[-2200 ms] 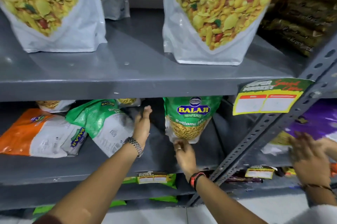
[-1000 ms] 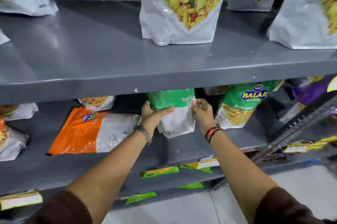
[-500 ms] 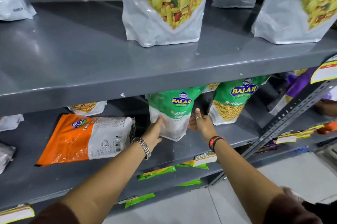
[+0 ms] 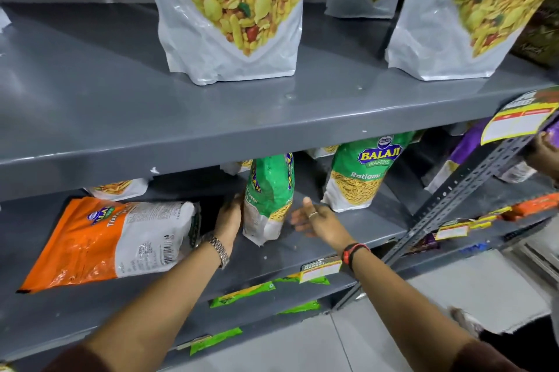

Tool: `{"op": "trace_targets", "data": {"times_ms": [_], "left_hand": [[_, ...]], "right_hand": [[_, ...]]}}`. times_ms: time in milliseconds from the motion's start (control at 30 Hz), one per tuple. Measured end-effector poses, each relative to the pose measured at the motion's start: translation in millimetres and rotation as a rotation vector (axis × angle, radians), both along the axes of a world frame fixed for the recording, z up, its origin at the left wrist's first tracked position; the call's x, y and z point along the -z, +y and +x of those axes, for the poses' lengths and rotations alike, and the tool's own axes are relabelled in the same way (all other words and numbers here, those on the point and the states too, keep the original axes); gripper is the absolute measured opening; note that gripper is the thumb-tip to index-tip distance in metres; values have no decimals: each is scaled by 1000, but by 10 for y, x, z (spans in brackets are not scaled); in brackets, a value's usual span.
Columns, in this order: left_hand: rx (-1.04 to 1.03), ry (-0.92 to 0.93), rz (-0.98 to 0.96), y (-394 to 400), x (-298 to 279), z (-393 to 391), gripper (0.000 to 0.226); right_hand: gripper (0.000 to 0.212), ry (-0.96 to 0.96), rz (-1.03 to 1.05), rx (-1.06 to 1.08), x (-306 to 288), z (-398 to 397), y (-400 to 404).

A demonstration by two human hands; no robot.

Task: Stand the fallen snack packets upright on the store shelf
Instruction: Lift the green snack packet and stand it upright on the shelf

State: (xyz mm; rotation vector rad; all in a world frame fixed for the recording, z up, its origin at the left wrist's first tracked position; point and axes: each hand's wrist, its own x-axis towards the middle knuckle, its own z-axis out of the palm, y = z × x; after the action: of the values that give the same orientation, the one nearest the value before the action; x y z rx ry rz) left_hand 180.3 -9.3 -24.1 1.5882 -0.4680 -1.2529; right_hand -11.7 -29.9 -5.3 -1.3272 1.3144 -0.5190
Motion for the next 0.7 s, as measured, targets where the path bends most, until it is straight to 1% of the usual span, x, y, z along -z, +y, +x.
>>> {"op": "trace_targets", "data": {"times_ms": [67, 133, 200, 233, 333, 467, 567, 633, 700], "left_hand": [[-9, -63, 59, 201, 68, -48, 53], [22, -51, 151, 312, 108, -103, 61], [49, 57, 209, 377, 56, -168, 66], [58, 122, 203, 401, 8, -207, 67], [53, 217, 154, 432, -131, -308, 68], [-64, 329, 96, 358, -260, -333, 66], [-174, 454, -52, 260, -334, -361, 62], [-226, 465, -109, 184, -378, -370, 61], [-222, 415, -120, 90, -437, -359, 59]], "right_hand": [[44, -16, -34, 124, -28, -67, -137], [49, -48, -56, 213, -86, -43, -307], [56, -84, -24, 220, -197, 70, -447], [59, -111, 14, 207, -232, 138, -501], [61, -170, 113, 198, -265, 312, -577], [72, -163, 107, 149, -222, 384, -429], [63, -237, 44, 249, -141, 321, -228], [61, -257, 23, 291, -65, 251, -99], [62, -282, 13, 305, -8, 183, 4]]}}
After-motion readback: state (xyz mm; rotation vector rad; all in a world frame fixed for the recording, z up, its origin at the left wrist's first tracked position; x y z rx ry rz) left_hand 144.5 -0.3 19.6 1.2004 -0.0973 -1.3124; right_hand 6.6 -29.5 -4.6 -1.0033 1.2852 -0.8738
